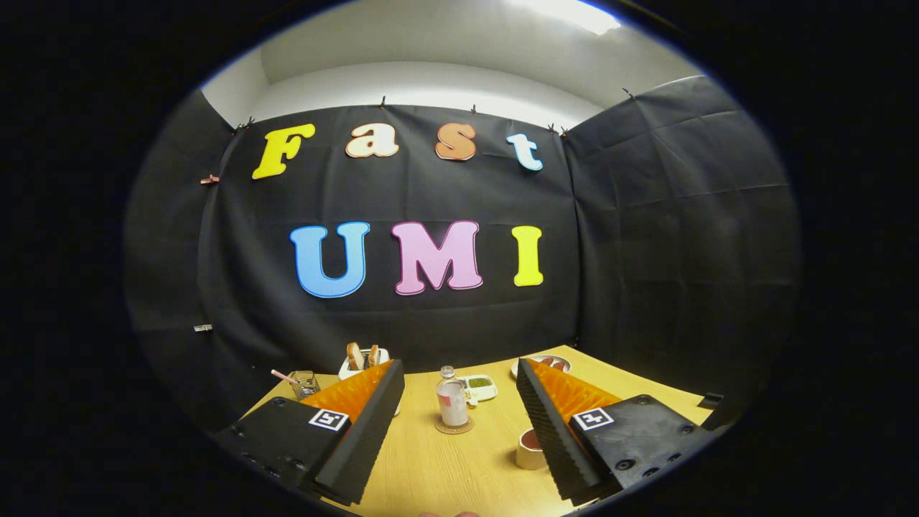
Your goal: Take the bottle from table, then pour the juice into the cup, finally place the bottle on the coaster
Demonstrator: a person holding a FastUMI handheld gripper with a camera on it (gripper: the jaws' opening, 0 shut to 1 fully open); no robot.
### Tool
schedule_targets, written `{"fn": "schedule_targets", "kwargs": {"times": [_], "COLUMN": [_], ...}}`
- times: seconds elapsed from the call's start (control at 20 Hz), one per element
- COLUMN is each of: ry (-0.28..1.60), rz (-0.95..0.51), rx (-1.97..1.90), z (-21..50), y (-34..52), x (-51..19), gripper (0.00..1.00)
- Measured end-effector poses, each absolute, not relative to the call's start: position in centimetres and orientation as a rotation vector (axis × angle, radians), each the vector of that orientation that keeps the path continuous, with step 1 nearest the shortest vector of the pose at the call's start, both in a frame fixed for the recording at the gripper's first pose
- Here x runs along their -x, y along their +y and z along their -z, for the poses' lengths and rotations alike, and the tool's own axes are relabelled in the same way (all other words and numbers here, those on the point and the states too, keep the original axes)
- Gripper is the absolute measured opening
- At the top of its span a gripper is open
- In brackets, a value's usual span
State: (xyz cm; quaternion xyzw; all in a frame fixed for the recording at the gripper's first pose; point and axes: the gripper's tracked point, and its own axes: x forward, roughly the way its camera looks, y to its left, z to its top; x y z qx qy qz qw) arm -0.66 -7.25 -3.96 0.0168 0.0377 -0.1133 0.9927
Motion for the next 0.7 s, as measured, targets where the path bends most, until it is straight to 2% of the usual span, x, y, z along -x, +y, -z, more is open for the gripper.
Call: {"fn": "schedule_targets", "kwargs": {"times": [0.3, 0.7], "ry": [0.091, 0.085], "rz": [0.209, 0.183], "rx": [-0.017, -0.031], "z": [3.9, 2.9], "y": [-7.0, -5.8], "x": [1.8, 0.1], "gripper": [1.0, 1.0]}}
